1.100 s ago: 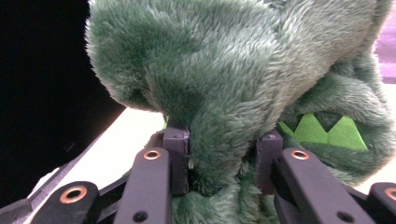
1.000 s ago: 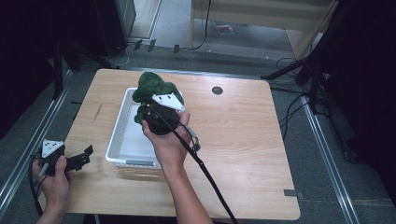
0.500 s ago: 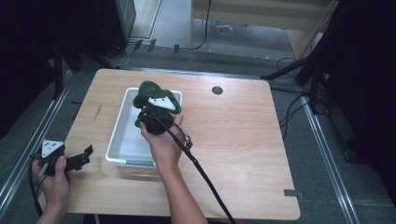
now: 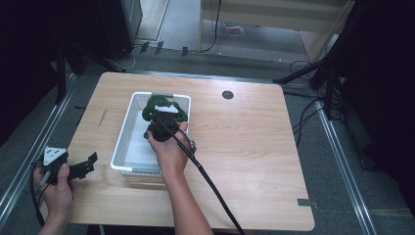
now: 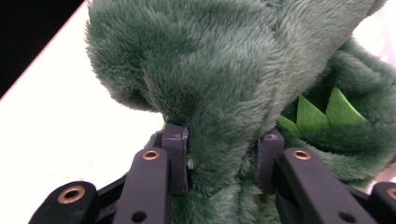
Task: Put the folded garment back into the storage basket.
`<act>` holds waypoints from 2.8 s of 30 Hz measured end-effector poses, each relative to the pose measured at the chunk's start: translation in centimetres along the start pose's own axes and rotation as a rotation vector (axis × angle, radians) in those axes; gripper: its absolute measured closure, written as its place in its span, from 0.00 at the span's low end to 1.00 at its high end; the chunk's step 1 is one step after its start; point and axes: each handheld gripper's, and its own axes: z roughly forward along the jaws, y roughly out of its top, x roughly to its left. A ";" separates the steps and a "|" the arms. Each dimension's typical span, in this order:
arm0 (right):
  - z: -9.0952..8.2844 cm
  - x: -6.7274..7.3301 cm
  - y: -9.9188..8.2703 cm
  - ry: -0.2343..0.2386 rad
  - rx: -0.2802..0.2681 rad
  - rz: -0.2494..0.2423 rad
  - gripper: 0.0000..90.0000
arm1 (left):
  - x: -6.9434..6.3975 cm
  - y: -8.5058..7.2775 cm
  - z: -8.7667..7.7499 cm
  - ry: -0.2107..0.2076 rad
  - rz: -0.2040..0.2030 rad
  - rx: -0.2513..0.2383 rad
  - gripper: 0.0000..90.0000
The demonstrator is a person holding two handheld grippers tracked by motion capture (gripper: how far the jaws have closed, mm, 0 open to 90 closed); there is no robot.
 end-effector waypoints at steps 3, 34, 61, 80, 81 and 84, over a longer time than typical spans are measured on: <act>0.4 0.1 -0.1 0.007 0.032 0.024 0.73 | 0.0 0.0 0.0 0.001 0.000 0.000 0.00; 2.6 0.4 -0.3 0.001 0.222 0.108 0.58 | 0.0 0.0 0.0 -0.003 -0.002 0.001 0.00; 2.0 1.2 0.4 -0.007 0.247 0.018 0.00 | 0.1 0.0 0.0 -0.004 -0.002 0.003 0.00; -0.8 1.0 1.8 0.032 0.163 0.066 0.00 | 0.0 0.0 0.0 -0.003 0.000 0.002 0.00; -1.0 1.0 1.8 0.031 0.156 0.066 0.00 | 0.0 0.0 0.0 -0.003 0.000 0.001 0.00; -1.8 0.8 2.1 0.034 0.132 0.065 0.00 | 0.0 0.0 0.0 -0.003 0.000 0.001 0.00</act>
